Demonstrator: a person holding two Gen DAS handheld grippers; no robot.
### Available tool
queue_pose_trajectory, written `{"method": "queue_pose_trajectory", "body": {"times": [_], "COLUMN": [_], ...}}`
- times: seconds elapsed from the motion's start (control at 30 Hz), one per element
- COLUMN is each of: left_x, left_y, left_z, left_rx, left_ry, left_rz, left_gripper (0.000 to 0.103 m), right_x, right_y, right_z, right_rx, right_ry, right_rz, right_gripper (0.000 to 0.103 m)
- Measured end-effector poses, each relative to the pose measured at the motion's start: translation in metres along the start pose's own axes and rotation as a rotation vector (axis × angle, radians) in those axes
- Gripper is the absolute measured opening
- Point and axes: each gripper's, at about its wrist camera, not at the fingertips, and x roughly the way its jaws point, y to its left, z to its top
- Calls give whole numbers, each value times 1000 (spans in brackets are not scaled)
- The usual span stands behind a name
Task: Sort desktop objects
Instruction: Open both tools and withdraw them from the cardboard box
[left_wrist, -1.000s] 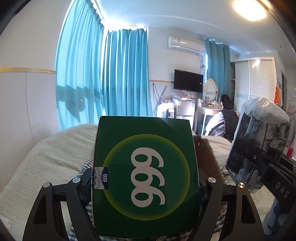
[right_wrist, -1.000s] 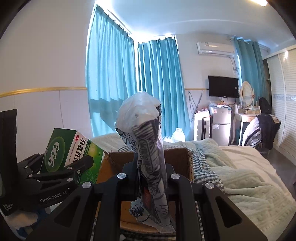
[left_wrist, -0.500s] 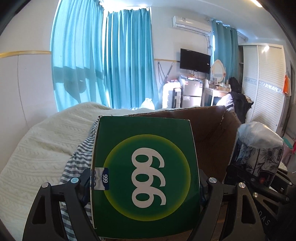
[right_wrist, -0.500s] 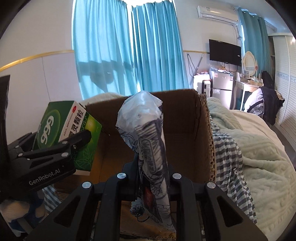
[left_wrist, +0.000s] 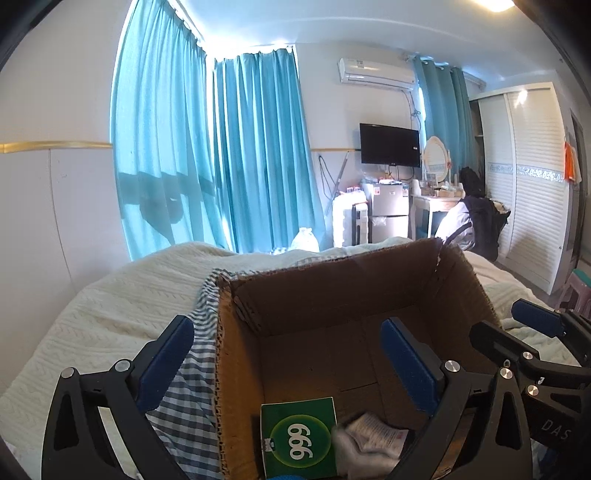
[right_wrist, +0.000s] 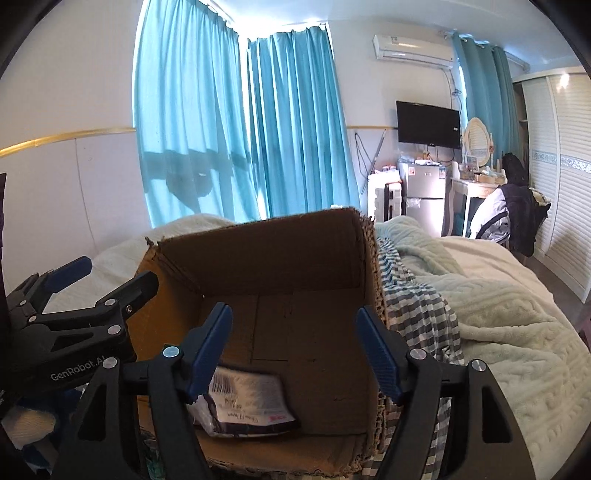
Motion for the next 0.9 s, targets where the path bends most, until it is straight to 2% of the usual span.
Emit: {"method": "queue_pose_trajectory", "body": {"times": [0.17, 0.33, 0.47, 0.63, 0.73, 0.9], "left_x": [-24, -49, -71, -91, -110, -116], "left_y": [5, 16, 23, 24, 28, 28], "left_z": [13, 26, 34, 37, 34, 30], "left_rx": [17, -17, -40, -43, -77, -46], "left_ry": [-21, -35, -80, -110, -189, -162], "left_rz": [8, 0, -14, 70, 125, 136], "left_gripper": [103, 103, 103, 103, 103, 103], "right_x": [-29, -61, -85, -104, -110, -112], "right_y": [11, 16, 19, 19, 19, 13], "right_z": [10, 23, 29, 30, 24, 9], "right_rx": [-5, -19, -19, -25, -52, -43], "right_ry": [-76, -141, -180, -193, -184, -143], "right_rz": [-4, -8, -4, -21, -53, -81], "right_gripper": [87, 98, 101, 103, 103, 103]}}
